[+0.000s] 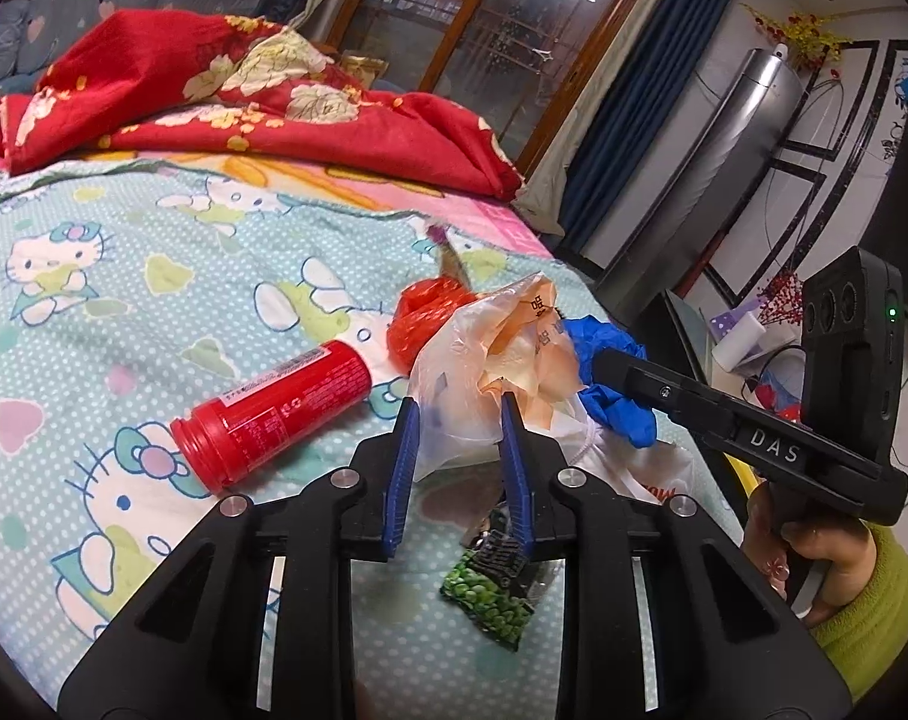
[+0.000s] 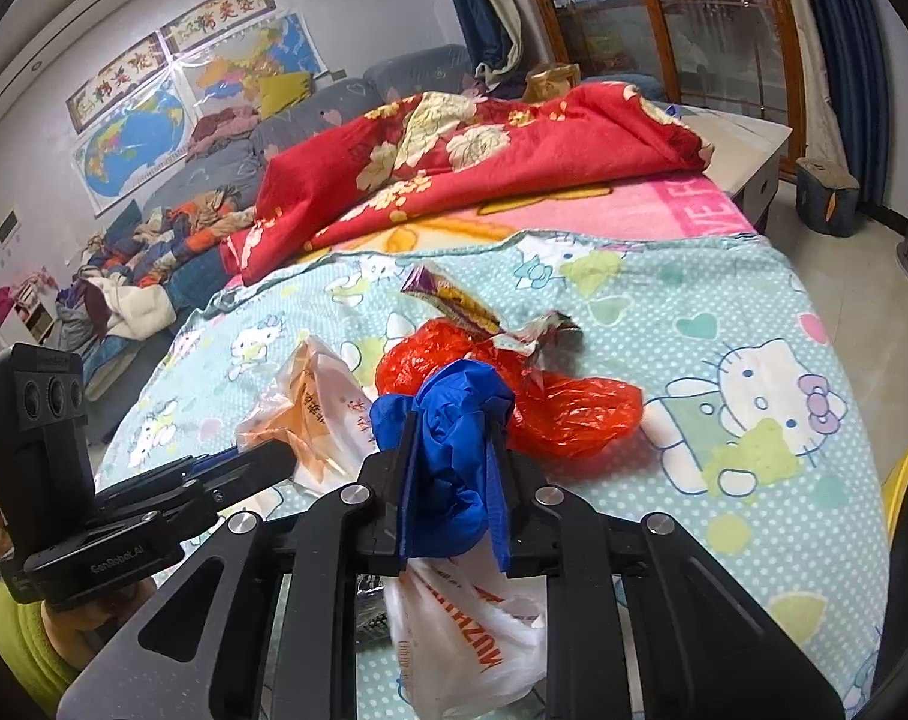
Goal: Collect trash
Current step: 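Carry the blue glove and clear plastic bag over the yellow-rimmed bin with both grippers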
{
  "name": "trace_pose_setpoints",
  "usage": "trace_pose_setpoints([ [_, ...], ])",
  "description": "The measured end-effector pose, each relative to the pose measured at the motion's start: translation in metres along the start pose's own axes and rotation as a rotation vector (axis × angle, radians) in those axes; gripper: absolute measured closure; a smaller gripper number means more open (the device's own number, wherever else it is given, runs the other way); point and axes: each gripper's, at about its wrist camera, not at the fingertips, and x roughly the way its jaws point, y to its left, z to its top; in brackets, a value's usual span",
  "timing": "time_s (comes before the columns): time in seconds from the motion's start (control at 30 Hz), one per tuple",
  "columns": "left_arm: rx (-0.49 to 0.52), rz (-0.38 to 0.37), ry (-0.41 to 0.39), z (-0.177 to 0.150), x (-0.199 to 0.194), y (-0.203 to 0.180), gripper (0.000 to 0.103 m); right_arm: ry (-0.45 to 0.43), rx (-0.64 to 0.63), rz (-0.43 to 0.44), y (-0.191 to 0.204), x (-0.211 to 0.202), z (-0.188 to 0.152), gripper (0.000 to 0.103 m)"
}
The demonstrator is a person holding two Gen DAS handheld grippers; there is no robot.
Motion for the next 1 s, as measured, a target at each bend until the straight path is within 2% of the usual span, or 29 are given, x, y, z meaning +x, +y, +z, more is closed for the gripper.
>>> trace_pose_setpoints([
  [1.0, 0.129, -0.047, -0.068, 0.006, -0.022, -0.073, 0.083, -0.183, 0.126, -0.096, -0.051, -0.088, -0.004, 0.084],
])
